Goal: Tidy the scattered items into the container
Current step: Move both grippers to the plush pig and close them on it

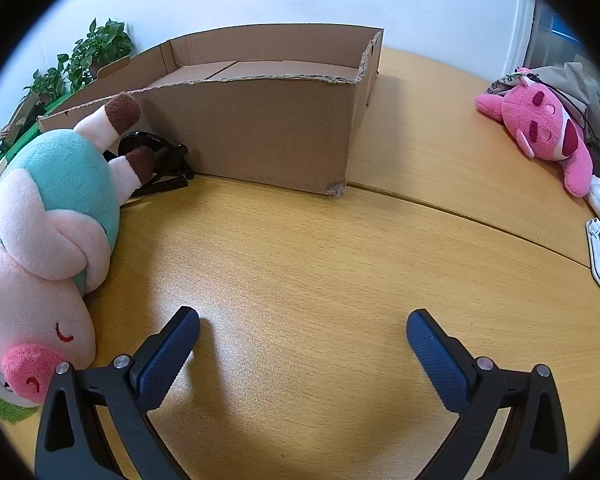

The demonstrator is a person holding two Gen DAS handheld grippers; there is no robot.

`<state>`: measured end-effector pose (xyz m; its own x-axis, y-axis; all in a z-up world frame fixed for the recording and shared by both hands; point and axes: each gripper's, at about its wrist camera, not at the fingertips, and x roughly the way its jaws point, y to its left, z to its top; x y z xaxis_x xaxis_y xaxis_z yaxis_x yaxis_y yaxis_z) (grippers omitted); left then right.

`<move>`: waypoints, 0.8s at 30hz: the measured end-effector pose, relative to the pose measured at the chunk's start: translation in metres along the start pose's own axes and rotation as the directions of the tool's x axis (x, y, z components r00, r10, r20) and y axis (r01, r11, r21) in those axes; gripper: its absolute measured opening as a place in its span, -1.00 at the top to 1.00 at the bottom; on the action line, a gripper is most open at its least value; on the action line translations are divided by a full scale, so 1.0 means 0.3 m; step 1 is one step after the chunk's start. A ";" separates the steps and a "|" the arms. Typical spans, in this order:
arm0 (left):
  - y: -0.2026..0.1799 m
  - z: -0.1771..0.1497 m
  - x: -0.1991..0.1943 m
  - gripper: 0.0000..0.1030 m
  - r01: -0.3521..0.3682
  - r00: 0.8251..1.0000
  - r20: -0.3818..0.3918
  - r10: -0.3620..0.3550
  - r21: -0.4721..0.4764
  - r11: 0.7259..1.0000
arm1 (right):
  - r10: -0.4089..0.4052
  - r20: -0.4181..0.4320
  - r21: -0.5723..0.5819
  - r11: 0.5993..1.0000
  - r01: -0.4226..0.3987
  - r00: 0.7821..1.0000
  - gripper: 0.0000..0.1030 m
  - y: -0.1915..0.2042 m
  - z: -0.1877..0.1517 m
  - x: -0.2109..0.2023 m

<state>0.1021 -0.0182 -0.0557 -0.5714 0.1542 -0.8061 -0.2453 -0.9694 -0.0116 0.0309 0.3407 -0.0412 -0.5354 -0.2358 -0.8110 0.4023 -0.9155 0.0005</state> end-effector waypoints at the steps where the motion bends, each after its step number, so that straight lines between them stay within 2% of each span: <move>1: 0.000 -0.001 0.000 -1.00 0.000 1.000 0.000 0.000 0.000 1.000 | -0.009 0.000 0.010 1.000 0.009 1.000 -1.00 -0.001 0.001 0.007; 4: -0.008 0.008 0.005 -1.00 -0.003 1.000 0.000 0.003 -0.003 1.000 | -0.039 -0.014 0.052 0.998 0.039 0.999 -1.00 -0.007 -0.018 0.017; 10: -0.012 0.013 0.000 -1.00 -0.003 1.000 0.000 0.003 -0.003 1.000 | -0.060 -0.037 0.086 0.994 0.063 0.998 -1.00 0.040 -0.105 -0.048; 12: -0.012 0.013 0.000 -1.00 -0.003 1.000 0.000 0.003 -0.004 1.000 | -0.036 -0.041 0.096 0.995 0.040 0.999 -0.99 0.061 -0.124 -0.083; 14: -0.019 0.015 -0.005 -1.00 -0.007 1.000 0.000 0.007 -0.009 1.000 | -0.003 -0.007 0.106 0.994 0.004 1.000 -0.99 0.105 -0.149 -0.116; 17: -0.019 0.018 0.001 -1.00 -0.008 1.000 -0.012 0.008 -0.007 1.000 | 0.009 0.086 0.122 0.992 -0.019 0.996 -0.99 0.134 -0.139 -0.231; 20: -0.026 0.021 -0.010 -1.00 -0.040 0.999 -0.031 0.039 -0.044 0.998 | 0.044 0.177 0.137 0.988 -0.069 0.983 -0.99 0.155 -0.107 -0.341; 22: -0.027 -0.003 -0.057 -1.00 -0.045 0.999 -0.013 0.044 -0.086 0.995 | 0.075 0.224 0.126 0.986 -0.105 0.972 -0.99 0.181 -0.083 -0.399; 24: -0.054 -0.009 -0.134 -1.00 -0.005 0.999 0.047 0.011 -0.112 0.994 | 0.086 0.252 0.106 0.988 -0.116 0.964 -0.99 0.211 -0.050 -0.429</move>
<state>0.1311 -0.0091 -0.0247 -0.6101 0.1527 -0.7775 -0.1530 -0.9855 -0.0735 0.1365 0.3180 0.0544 -0.6687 -0.3882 -0.6341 0.3807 -0.9114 0.1566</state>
